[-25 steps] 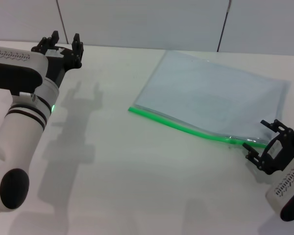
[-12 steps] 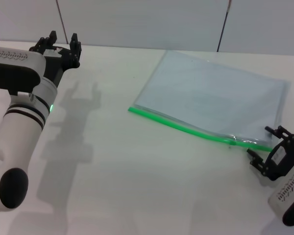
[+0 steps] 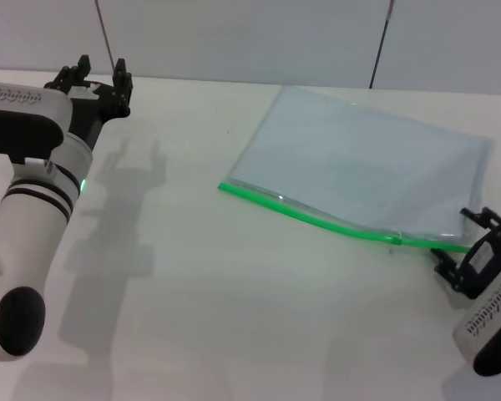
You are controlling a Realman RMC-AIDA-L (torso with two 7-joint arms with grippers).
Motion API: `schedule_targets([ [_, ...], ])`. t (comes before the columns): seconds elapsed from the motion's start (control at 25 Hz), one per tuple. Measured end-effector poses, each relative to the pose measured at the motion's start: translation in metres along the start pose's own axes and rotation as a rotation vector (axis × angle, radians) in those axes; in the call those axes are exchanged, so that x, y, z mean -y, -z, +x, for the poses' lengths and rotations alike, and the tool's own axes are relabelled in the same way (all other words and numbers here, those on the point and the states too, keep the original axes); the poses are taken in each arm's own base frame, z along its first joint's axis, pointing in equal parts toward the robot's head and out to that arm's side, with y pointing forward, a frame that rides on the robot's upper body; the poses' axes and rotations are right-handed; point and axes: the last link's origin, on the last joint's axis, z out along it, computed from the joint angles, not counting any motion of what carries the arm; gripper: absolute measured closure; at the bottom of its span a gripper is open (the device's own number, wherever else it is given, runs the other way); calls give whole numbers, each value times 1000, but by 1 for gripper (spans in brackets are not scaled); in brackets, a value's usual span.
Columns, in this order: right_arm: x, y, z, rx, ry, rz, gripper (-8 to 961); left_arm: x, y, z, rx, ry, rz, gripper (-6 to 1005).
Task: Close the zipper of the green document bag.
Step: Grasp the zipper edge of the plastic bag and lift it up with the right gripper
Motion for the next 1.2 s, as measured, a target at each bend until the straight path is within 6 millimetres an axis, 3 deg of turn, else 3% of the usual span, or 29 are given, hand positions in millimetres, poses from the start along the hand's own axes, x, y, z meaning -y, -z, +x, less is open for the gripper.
schedule_targets([
  [1.2,21,-17,-24,44,39,65,266,-7,-3,-1,24,8,-20,491],
])
